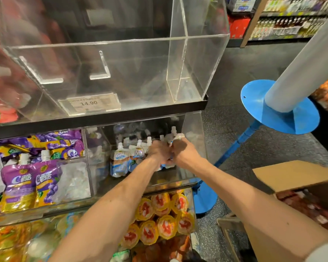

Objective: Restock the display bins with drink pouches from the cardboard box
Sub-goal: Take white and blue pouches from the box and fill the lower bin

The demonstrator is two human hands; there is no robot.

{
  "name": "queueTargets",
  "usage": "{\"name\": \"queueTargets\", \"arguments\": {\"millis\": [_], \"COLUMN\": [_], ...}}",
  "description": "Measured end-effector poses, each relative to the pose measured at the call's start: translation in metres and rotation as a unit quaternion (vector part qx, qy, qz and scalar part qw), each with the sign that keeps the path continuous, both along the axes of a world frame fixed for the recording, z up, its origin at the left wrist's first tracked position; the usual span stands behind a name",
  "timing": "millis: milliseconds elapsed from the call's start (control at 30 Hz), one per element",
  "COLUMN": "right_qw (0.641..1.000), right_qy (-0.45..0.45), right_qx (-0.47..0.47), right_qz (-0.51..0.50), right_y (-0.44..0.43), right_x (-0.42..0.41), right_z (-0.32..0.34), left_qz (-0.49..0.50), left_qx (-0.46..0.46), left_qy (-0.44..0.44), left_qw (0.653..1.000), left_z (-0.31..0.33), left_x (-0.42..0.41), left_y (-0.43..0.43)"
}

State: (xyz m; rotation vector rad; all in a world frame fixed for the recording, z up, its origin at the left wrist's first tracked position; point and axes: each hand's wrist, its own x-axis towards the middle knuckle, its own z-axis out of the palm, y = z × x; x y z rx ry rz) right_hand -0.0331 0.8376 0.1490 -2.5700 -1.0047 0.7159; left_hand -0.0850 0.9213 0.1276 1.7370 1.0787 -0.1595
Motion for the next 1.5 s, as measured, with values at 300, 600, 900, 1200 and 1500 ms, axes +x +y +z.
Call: {"name": "queueTargets", "arguments": {"millis": [300, 600, 900, 1200, 1500], "right_qw": [0.993, 0.998, 0.916, 0.792, 0.702], "right_qy": [-0.048, 0.032, 0.008, 0.044, 0.094], "right_qx": [-0.106, -0.057, 0.317, 0.261, 0.123], "right_qz": [-0.002, -0.016, -0.246, -0.551, -0.696], "right_y": [0.008, -0.002, -0.166, -0.415, -0.61], "right_x": [0.005, -0.002, -0.118, -0.133, -0.089], "right_z": [0.0, 0.005, 0.051, -0.034, -0.103], "left_qz": [-0.099, -0.164, -0.117, -0.424, -0.685], "left_qx": [0.208, 0.201, 0.156, 0.051, 0.095], "left_qy": [0.057, 0.031, -0.355, -0.286, -0.071], "left_qw": [0.971, 0.965, 0.914, 0.858, 0.719], "left_z": [-0.032, -0.03, 0.074, 0.006, -0.096], "left_x": [0.018, 0.004, -0.108, -0.036, 0.051], "left_y": [-0.002, 0.008, -0.097, -0.352, -0.55]}}
